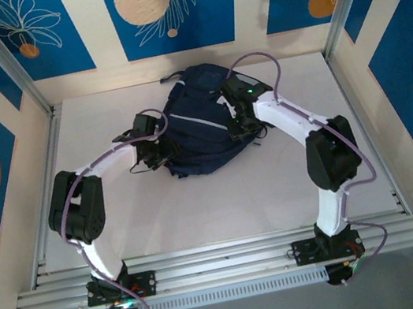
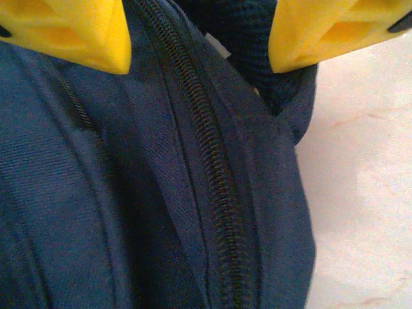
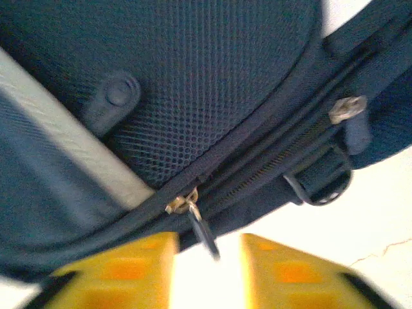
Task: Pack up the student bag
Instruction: Zip the student bag at the top-center of the table, then reset both arms
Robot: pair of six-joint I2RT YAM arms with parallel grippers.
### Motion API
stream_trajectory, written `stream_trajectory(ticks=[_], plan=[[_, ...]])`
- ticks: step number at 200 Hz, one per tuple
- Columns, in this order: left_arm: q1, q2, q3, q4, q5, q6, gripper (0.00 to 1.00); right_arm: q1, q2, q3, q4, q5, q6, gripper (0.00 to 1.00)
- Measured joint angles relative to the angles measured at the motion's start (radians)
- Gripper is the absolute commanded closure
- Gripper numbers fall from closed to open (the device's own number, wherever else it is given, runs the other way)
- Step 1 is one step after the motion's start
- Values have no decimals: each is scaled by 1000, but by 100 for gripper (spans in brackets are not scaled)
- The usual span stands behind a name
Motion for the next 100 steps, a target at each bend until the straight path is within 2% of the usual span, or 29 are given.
stream_trajectory(ticks=[9, 23, 31, 43, 65, 85, 100], plan=[[6, -19, -1, -6, -5, 11, 32, -11, -51, -41, 33, -15, 0, 14], [21, -55, -1, -21, -20, 37, 28, -36, -124, -97, 83, -34, 0, 6], [34, -82, -1, -31, -35, 64, 21, -59, -159, -126, 114, -42, 6, 2], [53, -124, -1, -49, -69, 96, 11, -101, -198, -169, 166, -56, 7, 1], [92, -209, -2, -72, -162, 185, 1, -204, -230, -285, 302, -53, 2, 1], [128, -293, -46, -45, -256, 264, 1, -280, -231, -430, 456, -28, -33, 0], [149, -354, -119, 0, -327, 335, 1, -301, -231, -538, 568, -16, -67, 0]])
